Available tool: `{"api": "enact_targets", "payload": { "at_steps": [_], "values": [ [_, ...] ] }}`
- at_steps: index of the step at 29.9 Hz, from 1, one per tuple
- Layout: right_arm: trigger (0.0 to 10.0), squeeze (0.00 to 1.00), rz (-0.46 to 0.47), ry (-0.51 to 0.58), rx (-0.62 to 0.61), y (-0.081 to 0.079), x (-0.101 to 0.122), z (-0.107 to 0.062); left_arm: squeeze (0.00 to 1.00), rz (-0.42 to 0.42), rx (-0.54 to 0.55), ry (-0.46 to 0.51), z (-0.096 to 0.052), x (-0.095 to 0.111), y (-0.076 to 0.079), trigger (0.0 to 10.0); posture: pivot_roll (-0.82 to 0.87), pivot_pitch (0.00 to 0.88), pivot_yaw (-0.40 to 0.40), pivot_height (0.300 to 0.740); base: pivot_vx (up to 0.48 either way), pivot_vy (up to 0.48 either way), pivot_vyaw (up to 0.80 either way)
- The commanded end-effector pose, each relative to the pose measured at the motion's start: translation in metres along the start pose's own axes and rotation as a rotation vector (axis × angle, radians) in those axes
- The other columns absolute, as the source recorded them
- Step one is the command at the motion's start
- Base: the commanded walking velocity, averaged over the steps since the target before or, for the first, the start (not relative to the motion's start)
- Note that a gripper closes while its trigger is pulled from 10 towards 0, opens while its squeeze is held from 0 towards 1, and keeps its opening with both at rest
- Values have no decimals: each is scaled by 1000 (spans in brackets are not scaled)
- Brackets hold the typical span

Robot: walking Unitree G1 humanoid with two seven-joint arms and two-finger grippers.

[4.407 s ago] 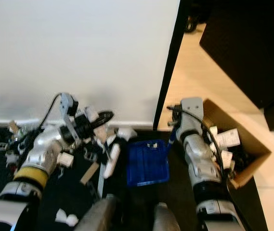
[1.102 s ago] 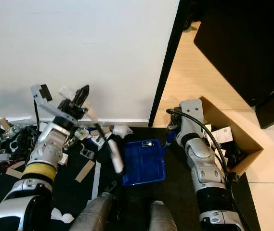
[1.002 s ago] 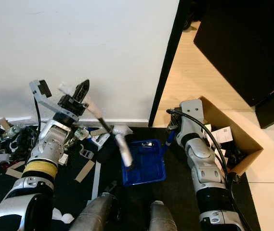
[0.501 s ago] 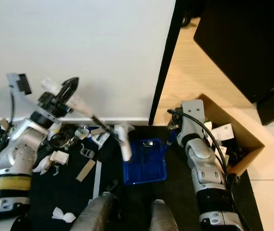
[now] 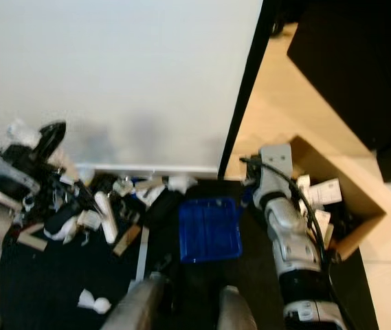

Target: Sweep floor

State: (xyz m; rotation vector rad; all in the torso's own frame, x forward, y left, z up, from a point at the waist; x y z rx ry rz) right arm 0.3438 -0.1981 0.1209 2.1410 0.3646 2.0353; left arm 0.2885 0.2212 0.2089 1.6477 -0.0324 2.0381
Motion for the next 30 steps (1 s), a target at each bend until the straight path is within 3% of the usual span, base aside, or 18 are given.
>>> {"api": "enact_targets", "payload": {
  "at_steps": [1,2,3,4,11,17,18,20,23,25,28,30],
  "values": [
    [10000,0,12,-91,45,-13,-23,-6,0,57,72,-50,-14,-1,-4,10000,137,314,125,740,0,0,0],
    [10000,0,14,-91,46,-14,-24,-6,0,64,131,-90,-23,-10,-5,10000,140,314,126,740,0,0,0],
    [10000,0,14,-91,46,-14,-24,-6,0,64,131,-90,-23,-10,-5,10000,140,314,126,740,0,0,0],
    [10000,0,17,-92,48,-16,-25,-6,0,73,253,-161,-39,-32,-9,10000,140,313,124,740,0,0,0],
    [10000,0,16,-92,48,-16,-25,-5,0,48,447,-255,-61,-67,-19,10000,130,313,122,740,0,0,0],
    [10000,0,14,-91,44,-15,-26,-5,0,20,532,-322,-75,-89,-24,10000,125,315,120,740,0,0,0],
    [10000,0,15,-92,43,-15,-26,-5,0,-32,572,-353,-85,-104,-27,10000,122,315,119,740,0,0,0],
    [10000,0,15,-92,43,-15,-26,-5,0,-59,590,-359,-88,-109,-27,10000,119,316,117,740,0,0,0],
    [10000,0,16,-90,44,-16,-26,-5,0,-242,625,-310,-95,-120,-29,10000,109,316,112,740,0,0,0],
    [10000,0,16,-89,44,-15,-26,-5,0,-281,631,-298,-96,-122,-29,10000,109,317,111,740,0,0,0],
    [10000,0,13,-89,43,-14,-25,-5,0,-481,586,-255,-94,-127,-20,10000,102,317,105,740,0,0,0],
    [10000,0,12,-88,42,-14,-25,-5,0,-520,563,-238,-92,-127,-16,10000,101,317,103,740,0,0,0]
  ]
}}
Point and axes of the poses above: a point about 5 cm out from each wrist's last joint towards the gripper, its own z axis pointing out of the wrist towards the gripper, its own x axis along the axis of the wrist's last joint, y = z × x, the point moved 1 cm from there along z, pointing out of the wrist towards the gripper, and after that the axes turned 9 degrees about -z, right-handed, at the moved point
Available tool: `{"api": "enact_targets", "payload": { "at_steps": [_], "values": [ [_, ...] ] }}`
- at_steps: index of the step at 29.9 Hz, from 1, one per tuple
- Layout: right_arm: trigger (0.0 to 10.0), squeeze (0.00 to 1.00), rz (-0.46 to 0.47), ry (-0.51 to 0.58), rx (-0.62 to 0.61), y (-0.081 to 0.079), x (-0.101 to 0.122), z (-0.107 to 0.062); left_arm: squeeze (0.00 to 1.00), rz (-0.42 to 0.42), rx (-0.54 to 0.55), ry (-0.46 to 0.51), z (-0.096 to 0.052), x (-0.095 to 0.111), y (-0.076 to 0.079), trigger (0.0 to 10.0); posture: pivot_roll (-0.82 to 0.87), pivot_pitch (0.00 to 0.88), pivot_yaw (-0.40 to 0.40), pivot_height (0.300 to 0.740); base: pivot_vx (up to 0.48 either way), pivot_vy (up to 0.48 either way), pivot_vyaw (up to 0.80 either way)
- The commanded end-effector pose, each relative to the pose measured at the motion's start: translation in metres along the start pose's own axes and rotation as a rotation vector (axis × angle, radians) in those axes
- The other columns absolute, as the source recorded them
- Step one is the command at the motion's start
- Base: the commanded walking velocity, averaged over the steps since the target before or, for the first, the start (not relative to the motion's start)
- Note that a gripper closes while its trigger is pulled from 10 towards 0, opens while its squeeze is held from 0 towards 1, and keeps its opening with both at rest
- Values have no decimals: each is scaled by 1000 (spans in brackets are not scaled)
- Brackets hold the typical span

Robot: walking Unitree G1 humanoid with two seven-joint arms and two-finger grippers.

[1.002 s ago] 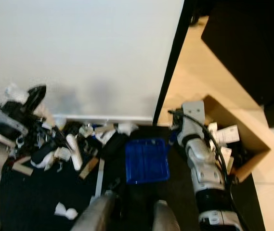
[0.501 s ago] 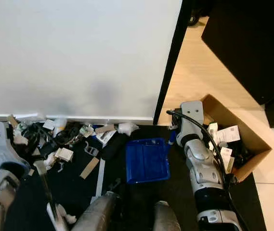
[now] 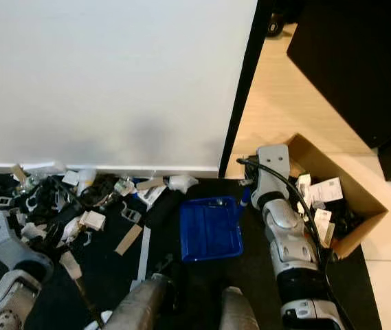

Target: Sweep floor

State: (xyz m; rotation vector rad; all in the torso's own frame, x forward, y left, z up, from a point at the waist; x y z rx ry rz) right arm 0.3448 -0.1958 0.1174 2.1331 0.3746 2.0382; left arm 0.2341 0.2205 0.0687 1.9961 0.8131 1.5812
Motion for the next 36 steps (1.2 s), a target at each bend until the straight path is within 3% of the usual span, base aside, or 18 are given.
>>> {"api": "enact_targets", "payload": {
  "at_steps": [1,4,6,7,10,13,19,27,28,31,34,36],
  "values": [
    [10000,0,18,-93,40,-10,-22,-6,0,-92,-22,-19,-5,-6,0,10000,101,317,103,740,0,0,0],
    [10000,0,17,-92,40,-10,-22,-5,0,-116,-50,-19,-5,-7,5,10000,100,317,101,740,0,0,0],
    [10000,0,17,-90,40,-10,-22,-5,0,-143,-185,23,-4,-4,25,10000,100,317,99,740,0,0,0],
    [10000,0,17,-90,40,-10,-22,-5,0,-143,-185,23,-4,-4,25,10000,100,317,99,740,0,0,0],
    [10000,0,19,-86,44,-12,-21,-4,0,-10,-325,51,-3,-8,47,10000,100,316,96,740,0,0,0],
    [10000,0,19,-85,46,-13,-20,-4,0,-11,-326,59,0,-9,50,10000,98,315,96,740,0,0,0],
    [10000,0,21,-83,44,-12,-20,-3,0,-213,-345,118,20,-4,70,10000,91,313,93,740,0,0,0],
    [10000,0,22,-80,47,-13,-19,-2,0,-217,-476,165,47,1,107,10000,85,314,80,740,0,0,0],
    [10000,0,21,-77,51,-14,-18,-1,0,-213,-539,168,55,2,123,10000,85,314,80,740,0,0,0],
    [10000,0,22,-76,53,-14,-17,-1,0,-217,-558,168,58,3,129,10000,76,314,81,740,0,0,0],
    [10000,0,23,-72,49,-13,-16,0,0,-234,-603,150,71,2,144,10000,68,316,82,740,0,0,0],
    [10000,0,23,-72,49,-13,-16,0,0,-234,-603,150,71,2,144,10000,68,316,82,740,0,0,0]
  ]
}}
Point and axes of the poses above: a point about 5 cm out from each wrist's last joint towards the gripper, its own z axis pointing out of the wrist towards the gripper, its own x axis along the axis of the wrist's last joint, y = z × x, the point moved 1 cm from there along z, pointing out of the wrist towards the gripper, and after that the axes turned 9 degrees about -z, right-handed, at the moved point
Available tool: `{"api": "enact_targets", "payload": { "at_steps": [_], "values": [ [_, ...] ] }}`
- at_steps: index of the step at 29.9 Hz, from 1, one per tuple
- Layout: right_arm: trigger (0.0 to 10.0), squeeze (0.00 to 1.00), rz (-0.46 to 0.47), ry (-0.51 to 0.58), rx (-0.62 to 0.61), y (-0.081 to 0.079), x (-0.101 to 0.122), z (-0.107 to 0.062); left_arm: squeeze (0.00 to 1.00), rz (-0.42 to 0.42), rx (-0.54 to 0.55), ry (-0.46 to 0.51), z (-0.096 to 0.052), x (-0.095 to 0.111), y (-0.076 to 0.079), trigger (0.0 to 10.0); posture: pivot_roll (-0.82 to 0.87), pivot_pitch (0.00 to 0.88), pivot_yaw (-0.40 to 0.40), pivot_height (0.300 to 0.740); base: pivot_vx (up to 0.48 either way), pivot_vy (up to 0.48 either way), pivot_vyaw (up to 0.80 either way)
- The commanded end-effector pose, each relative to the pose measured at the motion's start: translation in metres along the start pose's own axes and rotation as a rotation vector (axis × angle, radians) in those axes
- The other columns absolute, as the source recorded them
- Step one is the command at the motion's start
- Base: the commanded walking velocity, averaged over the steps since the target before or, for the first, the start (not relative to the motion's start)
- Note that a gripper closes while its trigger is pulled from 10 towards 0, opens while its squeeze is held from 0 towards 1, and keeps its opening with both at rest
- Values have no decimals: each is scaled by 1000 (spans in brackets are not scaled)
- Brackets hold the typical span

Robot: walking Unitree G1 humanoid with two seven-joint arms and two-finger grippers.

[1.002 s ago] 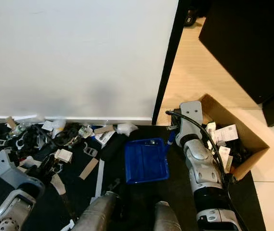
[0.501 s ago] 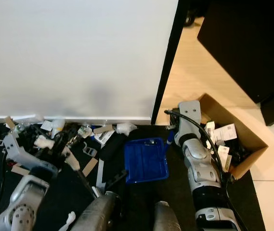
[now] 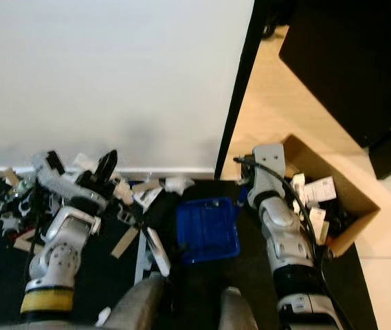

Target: Sweep floor

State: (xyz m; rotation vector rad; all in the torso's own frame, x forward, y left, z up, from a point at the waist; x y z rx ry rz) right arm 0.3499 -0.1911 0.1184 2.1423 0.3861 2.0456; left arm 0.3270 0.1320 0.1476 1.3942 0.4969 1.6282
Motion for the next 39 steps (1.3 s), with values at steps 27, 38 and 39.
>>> {"api": "enact_targets", "payload": {
  "at_steps": [27,38,39],
  "values": [
    [10000,0,33,-73,16,-6,-23,-10,0,118,-395,-229,2,7,55,10000,93,301,111,740,0,0,0],
    [10000,0,43,-84,-17,-3,-31,-16,0,437,-537,-368,-8,67,62,10000,116,276,151,740,0,0,0],
    [10000,0,42,-87,-22,-2,-32,-17,0,458,-531,-375,-8,72,60,10000,116,276,151,740,0,0,0]
  ]
}}
Point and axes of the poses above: a point about 5 cm out from each wrist's last joint towards the gripper, its own z axis pointing out of the wrist towards the gripper, its own x axis along the axis of the wrist's last joint, y = z × x, the point moved 1 cm from there along z, pointing out of the wrist towards the gripper, and after that the axes turned 9 degrees about -z, right-handed, at the moved point
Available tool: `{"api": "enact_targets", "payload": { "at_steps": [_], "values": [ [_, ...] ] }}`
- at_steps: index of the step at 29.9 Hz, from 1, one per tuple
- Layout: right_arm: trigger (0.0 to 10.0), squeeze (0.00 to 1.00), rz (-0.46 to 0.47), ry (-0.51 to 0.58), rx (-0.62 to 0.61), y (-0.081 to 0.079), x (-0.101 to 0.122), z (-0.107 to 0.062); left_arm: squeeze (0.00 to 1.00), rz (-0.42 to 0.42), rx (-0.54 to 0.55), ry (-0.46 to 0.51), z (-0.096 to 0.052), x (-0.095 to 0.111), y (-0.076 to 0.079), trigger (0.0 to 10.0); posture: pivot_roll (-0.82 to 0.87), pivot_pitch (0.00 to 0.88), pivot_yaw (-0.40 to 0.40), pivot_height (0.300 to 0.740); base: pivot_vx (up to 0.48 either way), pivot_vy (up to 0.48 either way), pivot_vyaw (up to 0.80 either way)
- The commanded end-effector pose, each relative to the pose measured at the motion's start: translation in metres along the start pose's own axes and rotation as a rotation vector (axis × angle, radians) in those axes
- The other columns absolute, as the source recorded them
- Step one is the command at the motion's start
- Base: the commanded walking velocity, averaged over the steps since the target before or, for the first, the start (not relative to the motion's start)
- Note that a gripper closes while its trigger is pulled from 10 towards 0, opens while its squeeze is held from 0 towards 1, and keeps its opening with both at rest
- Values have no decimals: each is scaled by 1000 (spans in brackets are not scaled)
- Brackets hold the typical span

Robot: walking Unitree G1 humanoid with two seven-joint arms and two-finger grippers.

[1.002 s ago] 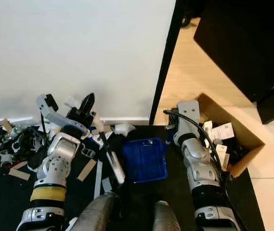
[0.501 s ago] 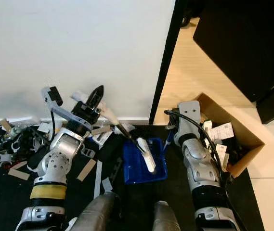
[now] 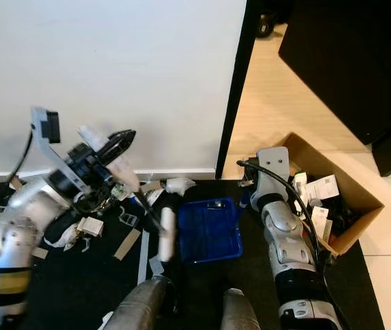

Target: Sweep floor

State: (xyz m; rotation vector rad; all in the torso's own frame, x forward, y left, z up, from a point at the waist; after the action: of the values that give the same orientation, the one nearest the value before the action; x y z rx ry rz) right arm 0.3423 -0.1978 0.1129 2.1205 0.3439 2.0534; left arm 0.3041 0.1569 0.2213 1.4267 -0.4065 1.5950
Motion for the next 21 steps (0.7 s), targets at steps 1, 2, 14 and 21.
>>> {"api": "enact_targets", "payload": {
  "at_steps": [1,2,14,21],
  "values": [
    [10000,0,31,-100,4,-4,-26,-11,0,70,-20,-15,-8,14,-1,10000,113,274,153,740,0,0,0],
    [10000,0,31,-100,4,-4,-26,-11,0,70,-20,-15,-8,14,-1,10000,113,274,153,740,0,0,0],
    [10000,0,-3,-152,-30,15,-43,-29,0,72,202,-211,-69,-57,-53,10000,49,283,118,740,0,0,0],
    [10000,0,-16,-145,-38,23,-40,-31,0,9,303,-286,-89,-99,-61,10000,18,299,104,740,0,0,0]
  ]
}}
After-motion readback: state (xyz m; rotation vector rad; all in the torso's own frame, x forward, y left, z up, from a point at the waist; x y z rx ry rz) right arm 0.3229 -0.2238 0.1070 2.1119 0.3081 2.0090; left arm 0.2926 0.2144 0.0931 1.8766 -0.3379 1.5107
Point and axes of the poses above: a point about 5 cm out from each wrist's last joint towards the gripper, its own z axis pointing out of the wrist towards the gripper, its own x axis along the axis of the wrist's last joint, y = z × x, the point moved 1 cm from there along z, pointing out of the wrist towards the gripper, and after that the axes turned 9 degrees about -z, right-handed, at the moved point
